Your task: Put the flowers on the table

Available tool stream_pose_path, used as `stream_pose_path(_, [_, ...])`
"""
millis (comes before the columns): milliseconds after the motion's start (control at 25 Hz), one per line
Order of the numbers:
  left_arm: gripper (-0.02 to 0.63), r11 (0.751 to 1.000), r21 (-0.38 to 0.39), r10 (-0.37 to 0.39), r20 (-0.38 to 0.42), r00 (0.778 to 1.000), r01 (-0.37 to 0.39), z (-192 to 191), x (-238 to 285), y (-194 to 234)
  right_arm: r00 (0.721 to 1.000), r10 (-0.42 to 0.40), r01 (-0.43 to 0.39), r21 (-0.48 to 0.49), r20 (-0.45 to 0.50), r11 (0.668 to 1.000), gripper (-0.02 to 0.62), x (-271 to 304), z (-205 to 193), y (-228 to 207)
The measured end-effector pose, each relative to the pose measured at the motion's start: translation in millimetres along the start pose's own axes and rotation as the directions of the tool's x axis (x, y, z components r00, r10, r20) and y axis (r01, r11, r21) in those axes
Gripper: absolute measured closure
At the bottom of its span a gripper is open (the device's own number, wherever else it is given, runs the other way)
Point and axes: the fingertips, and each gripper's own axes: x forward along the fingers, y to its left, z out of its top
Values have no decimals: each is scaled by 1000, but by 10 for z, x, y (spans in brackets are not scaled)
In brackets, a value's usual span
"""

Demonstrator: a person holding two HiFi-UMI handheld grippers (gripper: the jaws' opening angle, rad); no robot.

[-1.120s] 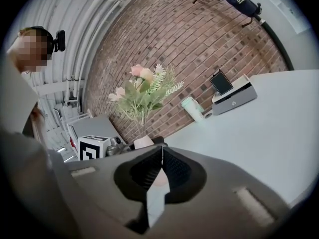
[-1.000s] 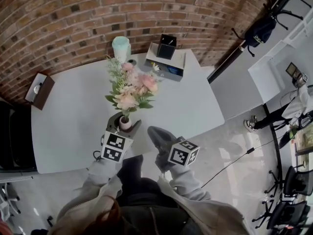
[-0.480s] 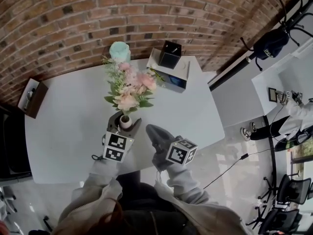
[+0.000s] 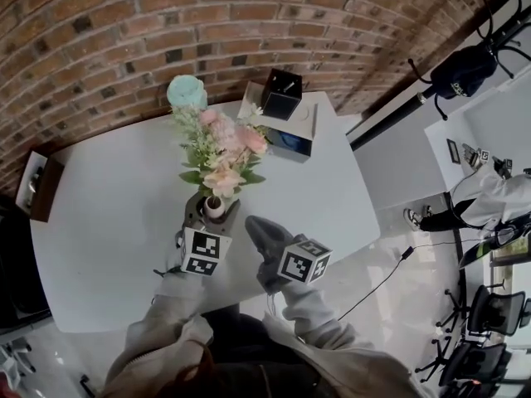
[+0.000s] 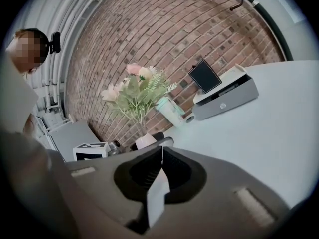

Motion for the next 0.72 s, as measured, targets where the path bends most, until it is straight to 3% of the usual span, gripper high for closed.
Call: stream_pose_path(720, [350,998,62,19,100,995,-26,-91,385,-13,998,-53,54,28,-19,998,594,30,-35,-360])
